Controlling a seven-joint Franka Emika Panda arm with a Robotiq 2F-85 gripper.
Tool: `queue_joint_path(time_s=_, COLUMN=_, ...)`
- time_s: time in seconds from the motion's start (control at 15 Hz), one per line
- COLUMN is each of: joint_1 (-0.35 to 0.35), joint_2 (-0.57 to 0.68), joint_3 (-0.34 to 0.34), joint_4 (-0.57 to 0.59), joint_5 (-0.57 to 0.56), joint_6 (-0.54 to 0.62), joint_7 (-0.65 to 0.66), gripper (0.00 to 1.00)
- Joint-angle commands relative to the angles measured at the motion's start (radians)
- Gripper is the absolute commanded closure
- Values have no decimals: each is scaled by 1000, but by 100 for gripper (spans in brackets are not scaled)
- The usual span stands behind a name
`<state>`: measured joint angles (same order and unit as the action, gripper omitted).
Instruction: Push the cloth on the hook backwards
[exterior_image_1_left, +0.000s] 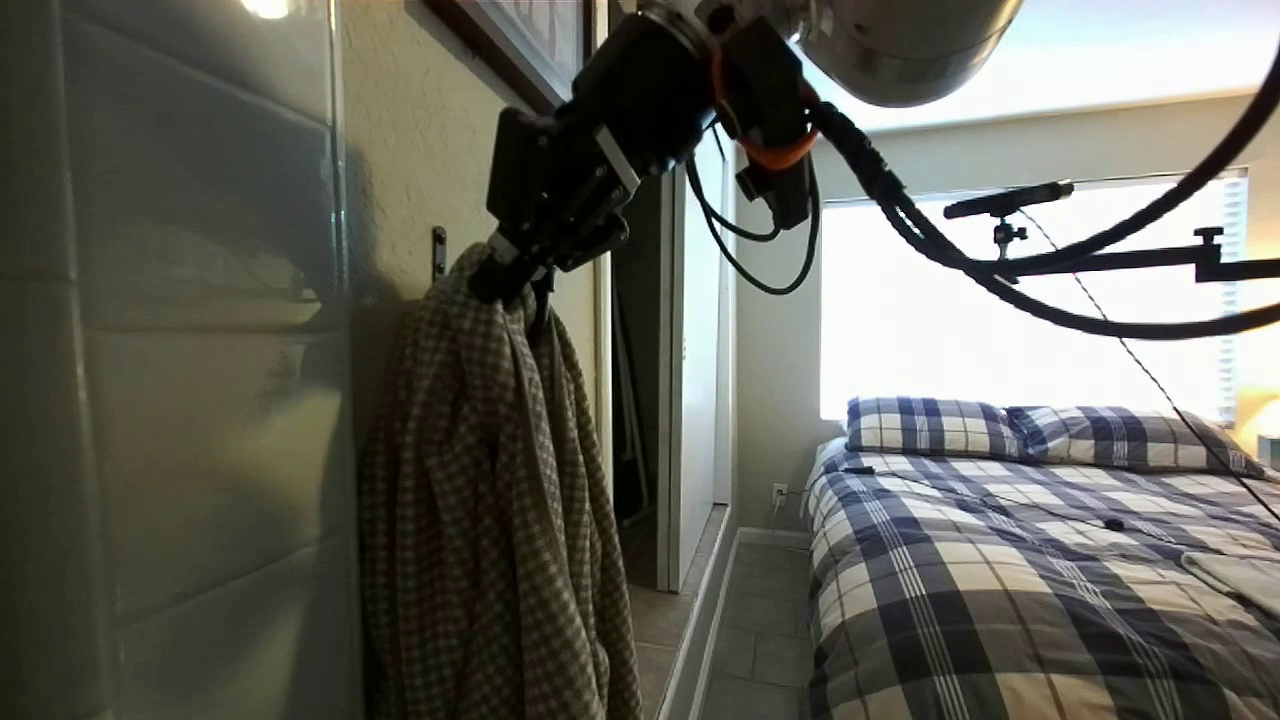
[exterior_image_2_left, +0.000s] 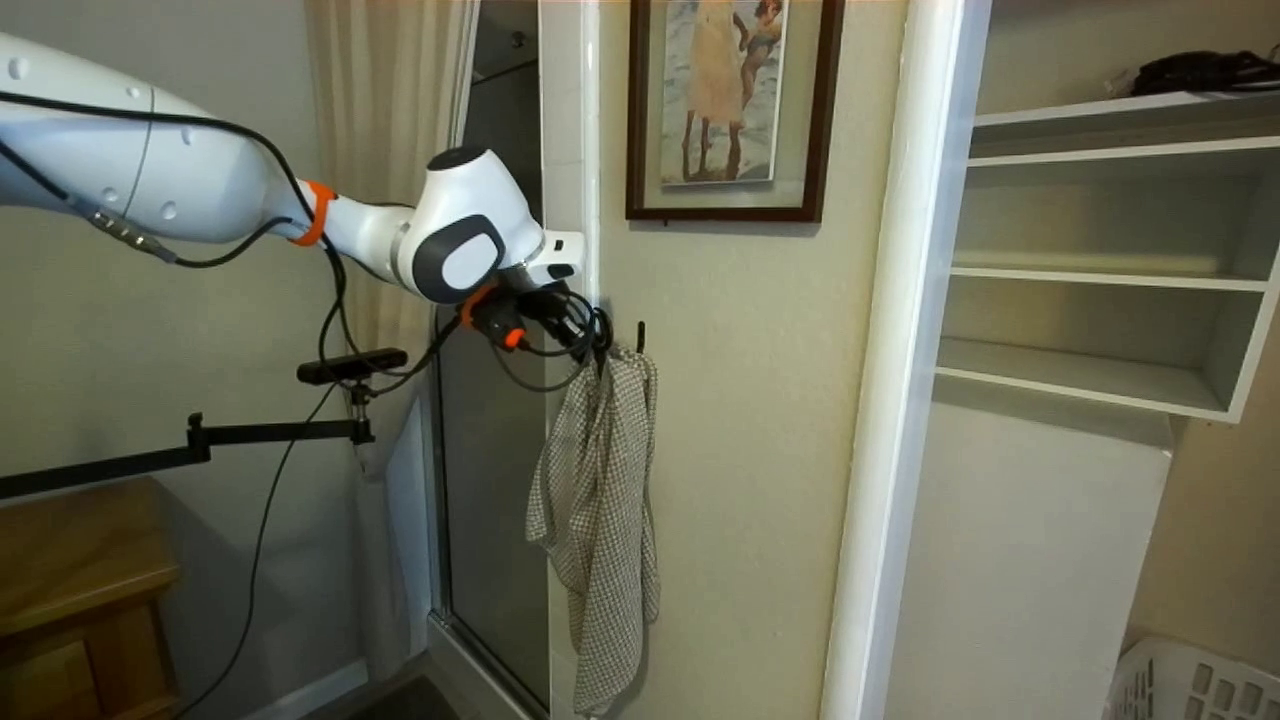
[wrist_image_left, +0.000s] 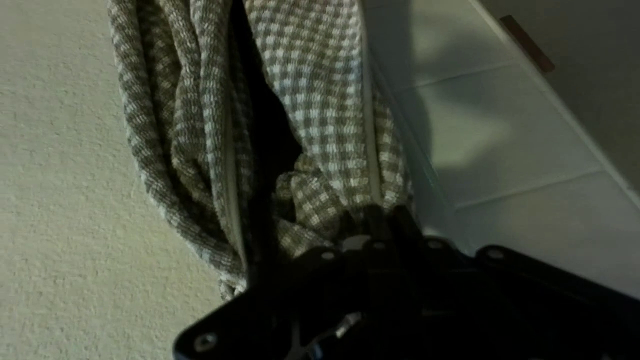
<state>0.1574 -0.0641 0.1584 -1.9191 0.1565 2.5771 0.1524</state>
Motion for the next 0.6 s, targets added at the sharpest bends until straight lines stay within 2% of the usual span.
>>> queue_joint_path(time_s=0.0, joint_1=-6, joint_2=4, joint_3=3, joint_4=15, joint_5=-30, joint_6=-45, joint_7=82, gripper=67)
queue_joint_path(time_s=0.2, joint_1=-5, joint_2=-27, joint_3=4, joint_4=35, joint_5=-29, joint_6=-138, joint_7=130, gripper=47)
queue_joint_path(time_s=0.53, joint_1=-11, joint_2=-129, joint_3=13, joint_4=80, joint_5=-96, joint_6=-312, joint_7=170, gripper=12)
